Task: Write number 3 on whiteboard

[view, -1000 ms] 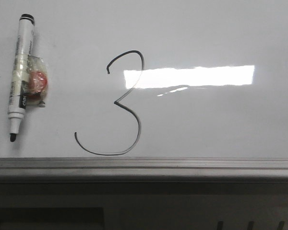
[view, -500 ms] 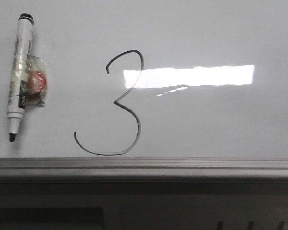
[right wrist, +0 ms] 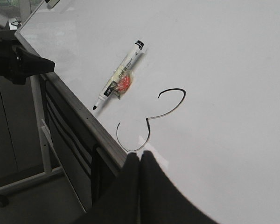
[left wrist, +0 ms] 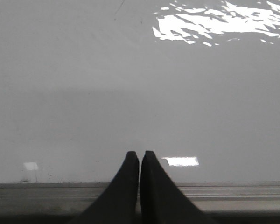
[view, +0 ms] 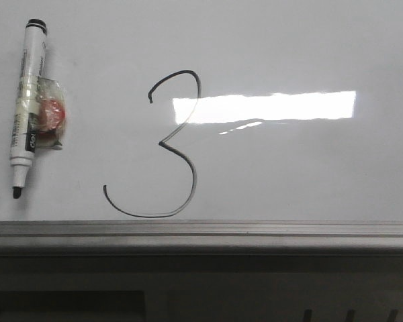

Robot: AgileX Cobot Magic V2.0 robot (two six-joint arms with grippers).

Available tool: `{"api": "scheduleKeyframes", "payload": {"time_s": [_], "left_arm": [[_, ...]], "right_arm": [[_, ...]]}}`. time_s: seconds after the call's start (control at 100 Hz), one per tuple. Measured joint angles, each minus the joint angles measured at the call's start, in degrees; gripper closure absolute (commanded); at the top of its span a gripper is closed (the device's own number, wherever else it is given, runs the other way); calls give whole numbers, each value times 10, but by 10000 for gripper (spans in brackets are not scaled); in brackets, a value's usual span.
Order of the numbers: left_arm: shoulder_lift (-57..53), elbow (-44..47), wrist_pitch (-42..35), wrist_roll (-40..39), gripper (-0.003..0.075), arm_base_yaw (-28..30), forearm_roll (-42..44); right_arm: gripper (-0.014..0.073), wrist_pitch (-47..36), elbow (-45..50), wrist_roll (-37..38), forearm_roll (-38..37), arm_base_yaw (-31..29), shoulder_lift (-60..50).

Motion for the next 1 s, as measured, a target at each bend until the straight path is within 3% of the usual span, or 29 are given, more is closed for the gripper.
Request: {"api": "scheduleKeyframes", "payload": {"time_s": [0.5,0.69,0.83,1.0], "left_arm": [[0,0,0,0,740,0,0],[0,0,0,0,741,0,0],[0,0,0,0,741,0,0],[0,0,0,0,741,0,0]], "right_arm": [[659,-1,0,0,0,0,0],[659,-39,0,0,-2,-15,0],[659,-60,1,0,-2,-83,0],[659,-78,21,0,-2,-246,0]]}}
